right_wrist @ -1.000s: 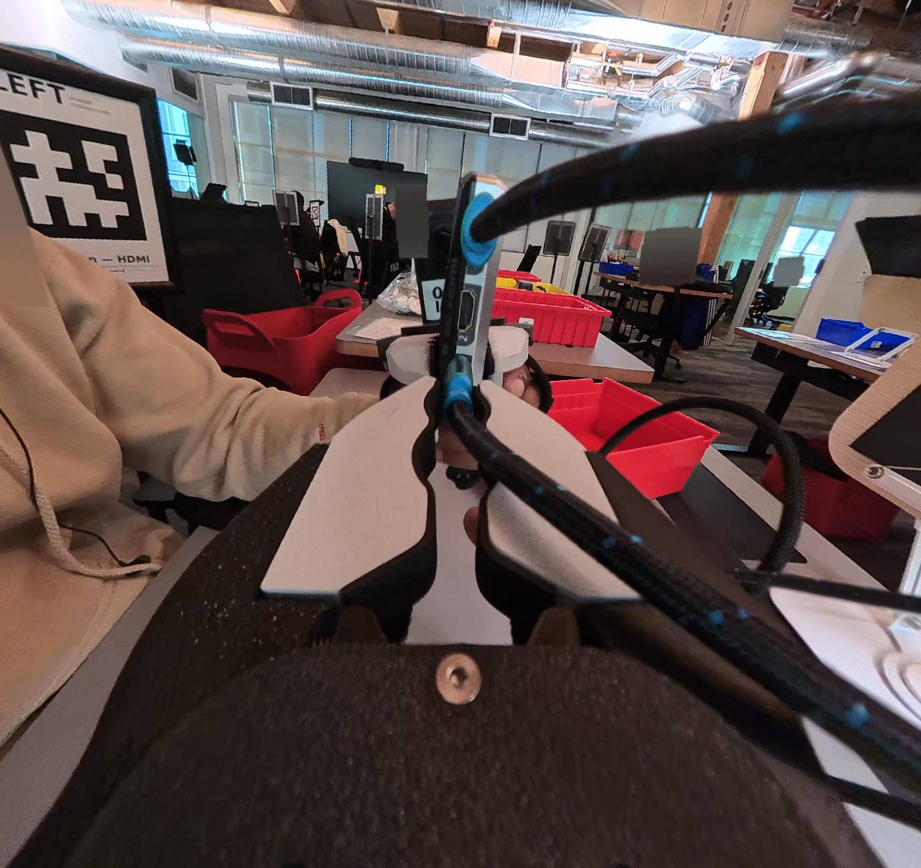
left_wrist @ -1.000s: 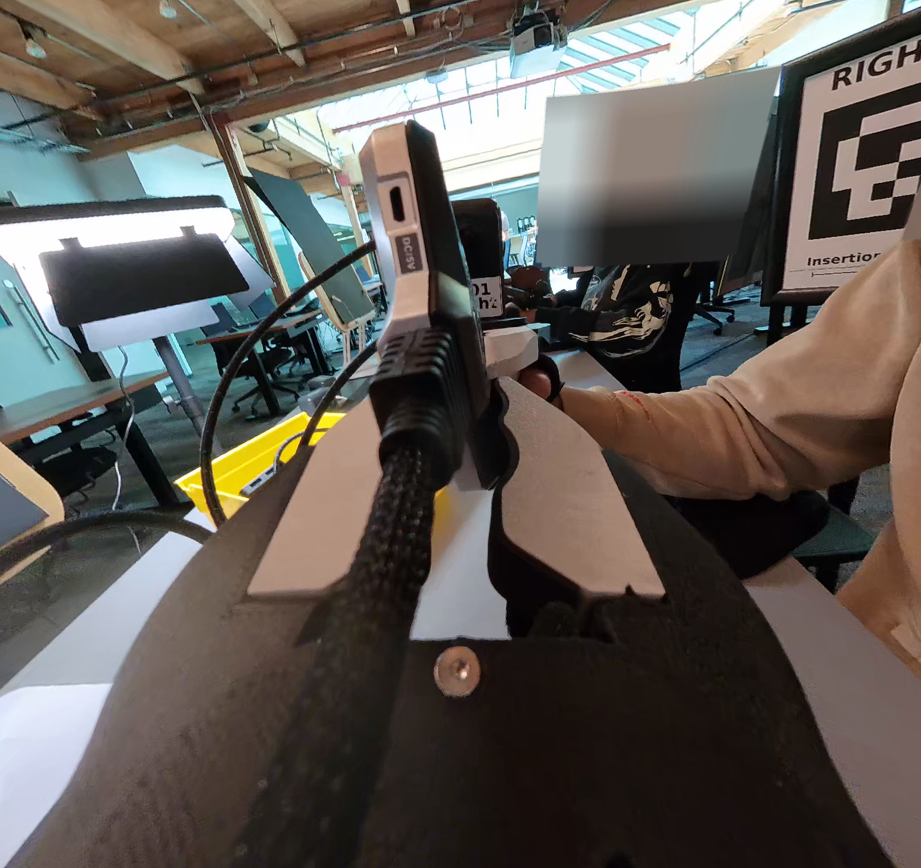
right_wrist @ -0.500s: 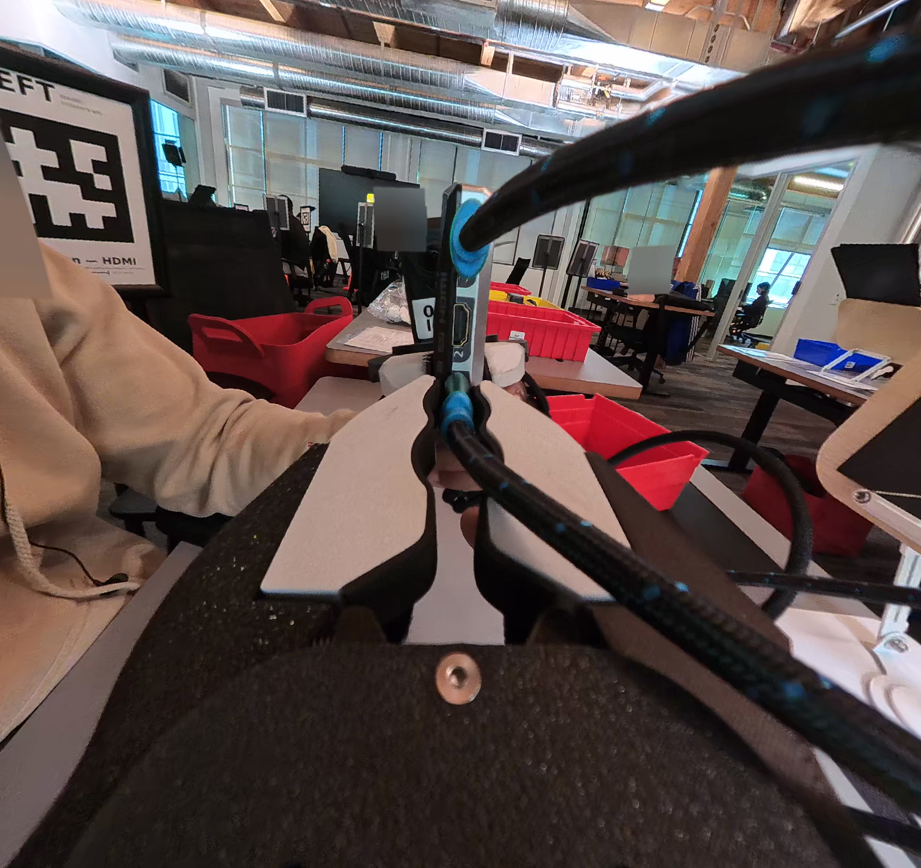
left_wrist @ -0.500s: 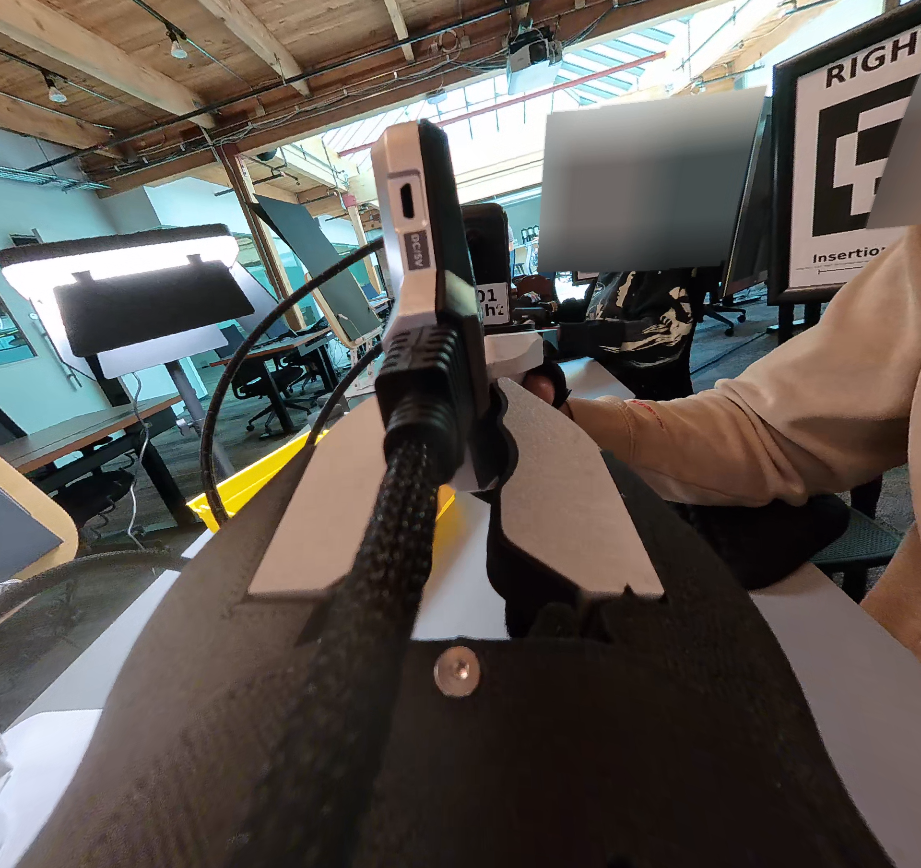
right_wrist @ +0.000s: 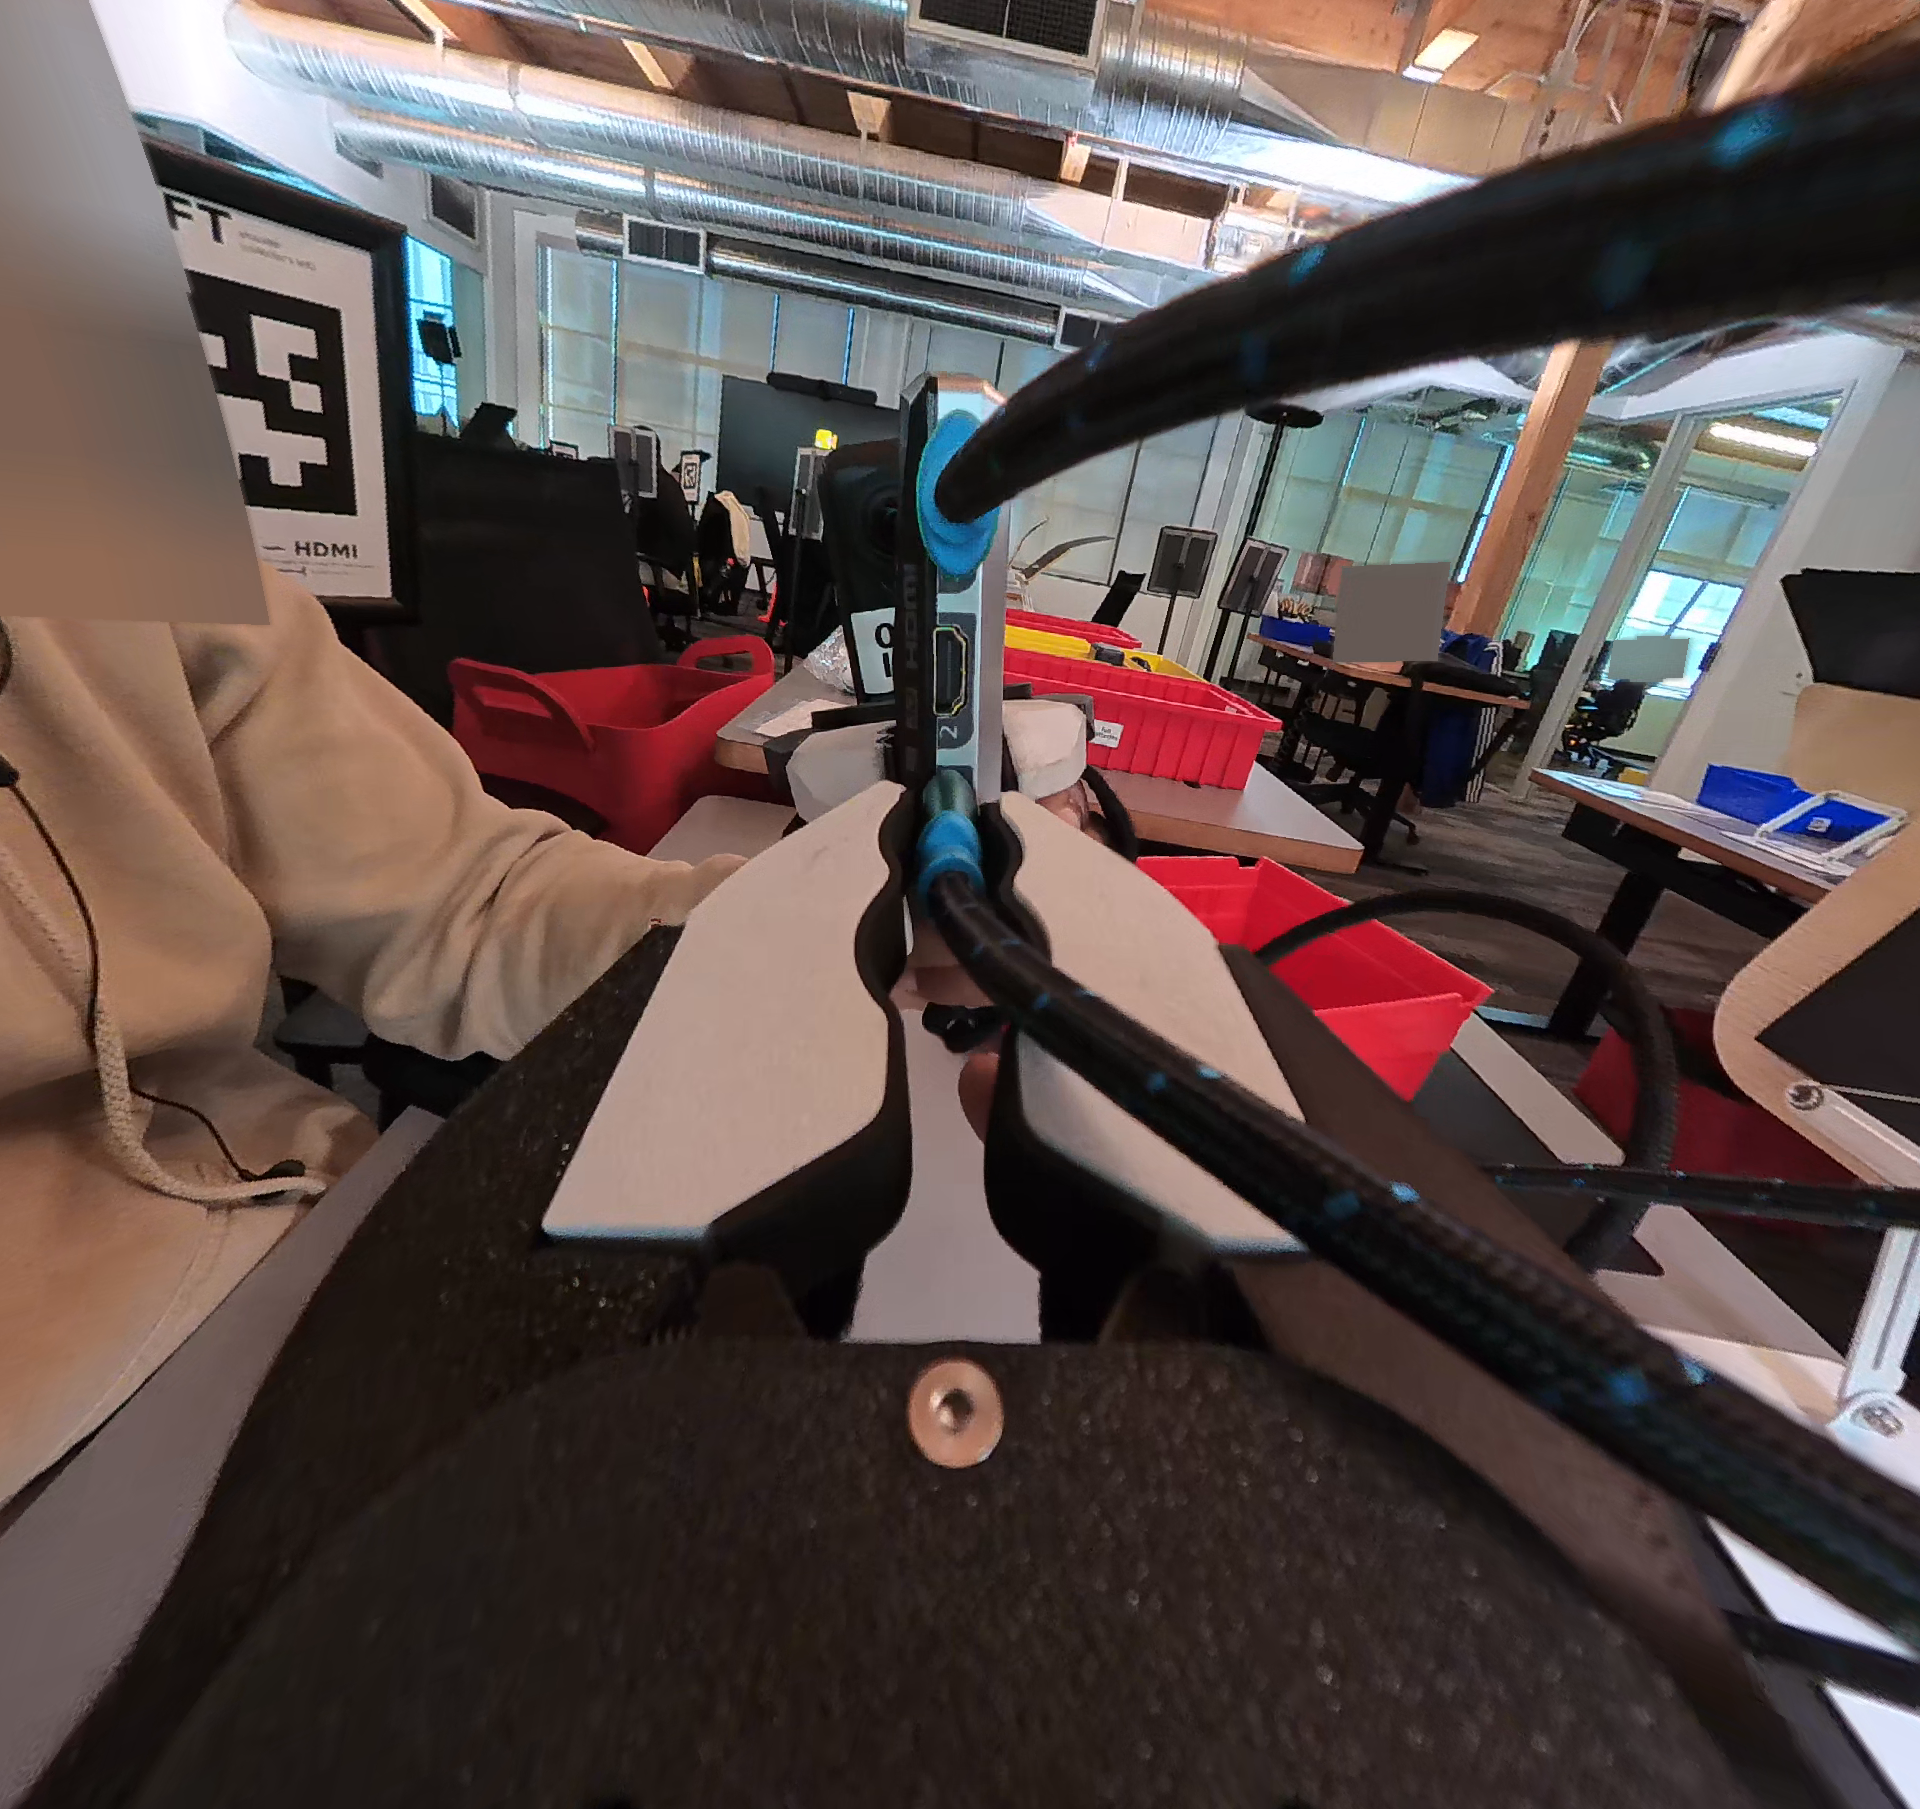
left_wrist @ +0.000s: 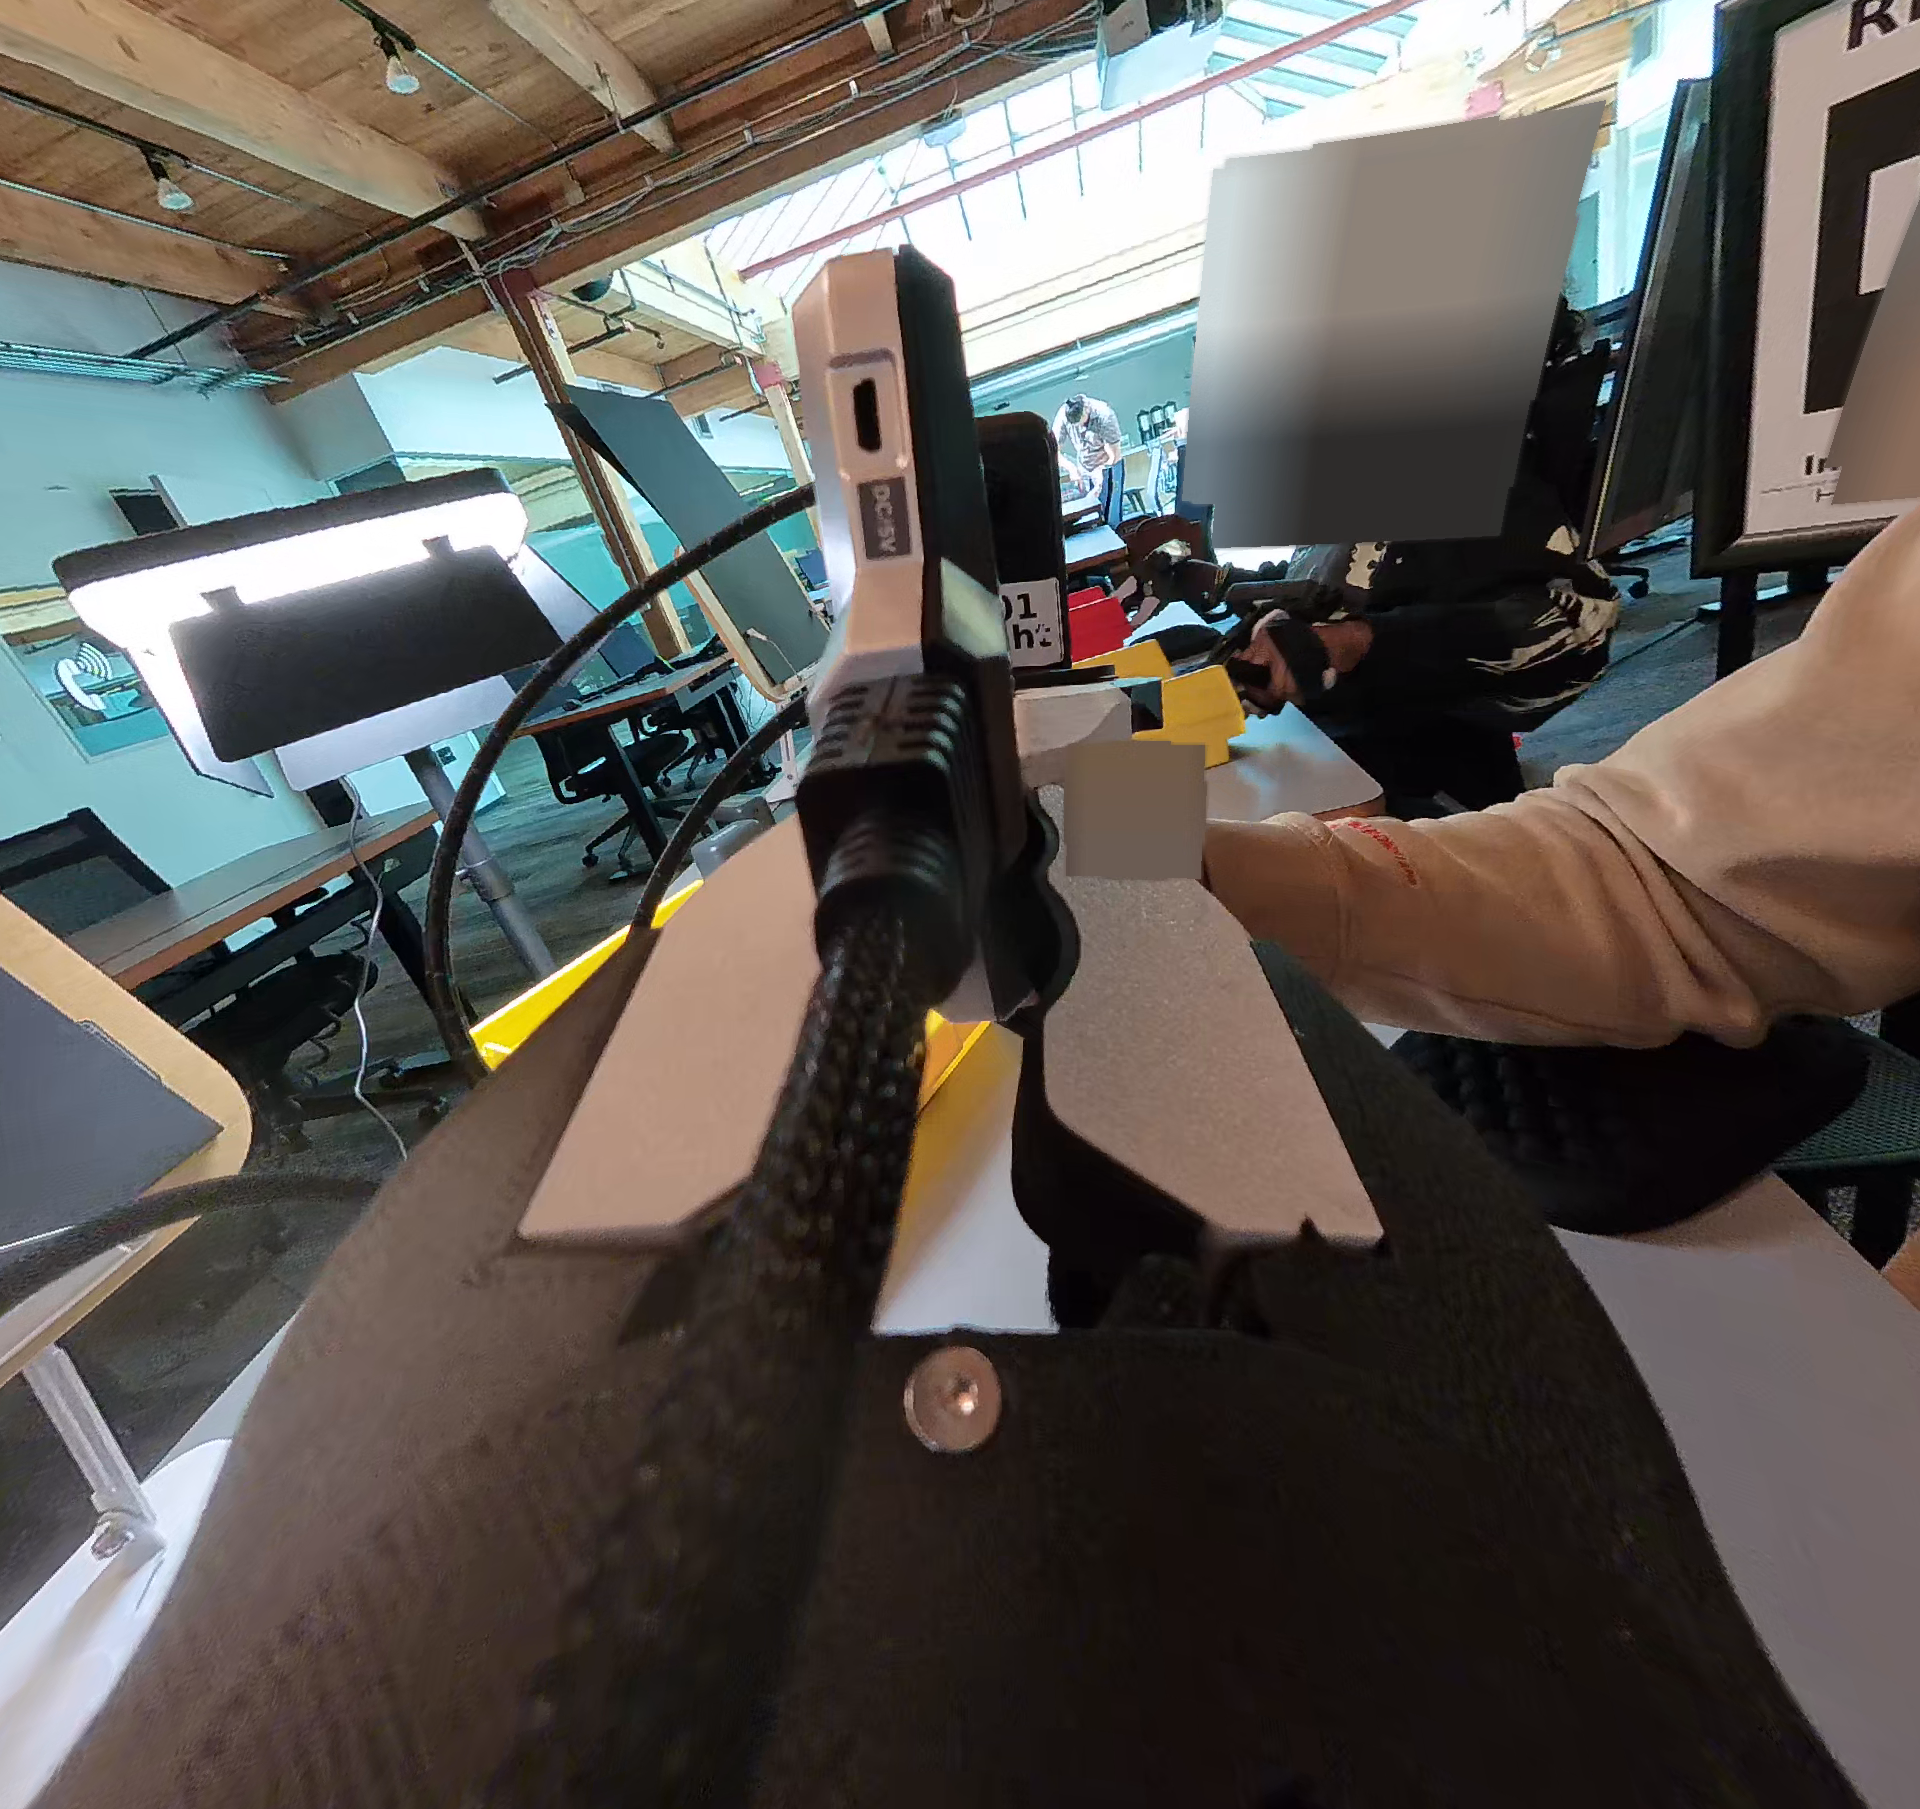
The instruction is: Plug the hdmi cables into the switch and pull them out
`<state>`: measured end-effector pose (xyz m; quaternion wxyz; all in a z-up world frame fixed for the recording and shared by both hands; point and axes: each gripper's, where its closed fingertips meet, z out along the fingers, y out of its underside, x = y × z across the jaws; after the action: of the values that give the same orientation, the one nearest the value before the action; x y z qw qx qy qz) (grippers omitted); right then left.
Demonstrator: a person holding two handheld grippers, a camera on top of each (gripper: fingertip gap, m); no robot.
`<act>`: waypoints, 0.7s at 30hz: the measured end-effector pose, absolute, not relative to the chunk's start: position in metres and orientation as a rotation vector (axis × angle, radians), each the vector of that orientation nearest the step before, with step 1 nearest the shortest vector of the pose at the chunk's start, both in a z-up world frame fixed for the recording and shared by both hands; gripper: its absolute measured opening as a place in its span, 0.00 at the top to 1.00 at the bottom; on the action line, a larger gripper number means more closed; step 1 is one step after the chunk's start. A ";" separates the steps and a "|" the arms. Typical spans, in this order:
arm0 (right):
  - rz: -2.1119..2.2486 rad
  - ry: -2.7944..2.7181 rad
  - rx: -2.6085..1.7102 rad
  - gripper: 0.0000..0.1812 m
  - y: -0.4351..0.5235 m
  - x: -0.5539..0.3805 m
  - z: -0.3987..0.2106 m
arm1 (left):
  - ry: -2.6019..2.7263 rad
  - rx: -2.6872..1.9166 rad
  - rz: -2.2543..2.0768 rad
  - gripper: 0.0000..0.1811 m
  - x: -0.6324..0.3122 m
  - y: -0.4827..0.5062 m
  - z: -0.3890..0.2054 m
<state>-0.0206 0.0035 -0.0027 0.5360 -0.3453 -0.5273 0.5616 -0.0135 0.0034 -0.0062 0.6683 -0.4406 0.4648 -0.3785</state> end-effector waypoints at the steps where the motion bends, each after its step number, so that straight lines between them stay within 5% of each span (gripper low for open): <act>1: 1.348 -1.233 -0.802 0.94 0.005 -0.016 0.001 | 0.990 -0.948 -0.881 0.89 -0.023 0.002 0.004; 5: 1.271 -1.000 -0.796 0.94 0.048 0.074 0.032 | 0.830 -0.847 -0.893 0.89 -0.112 -0.001 0.051; 21: 0.900 -1.192 -1.514 0.94 0.130 0.090 0.015 | 0.871 -1.300 -0.892 0.88 -0.114 0.043 0.004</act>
<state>0.0900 0.1302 0.0149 0.4858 -0.6223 -0.4900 0.3696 -0.1141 0.0434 0.0037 0.6213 -0.5655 0.3790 -0.3881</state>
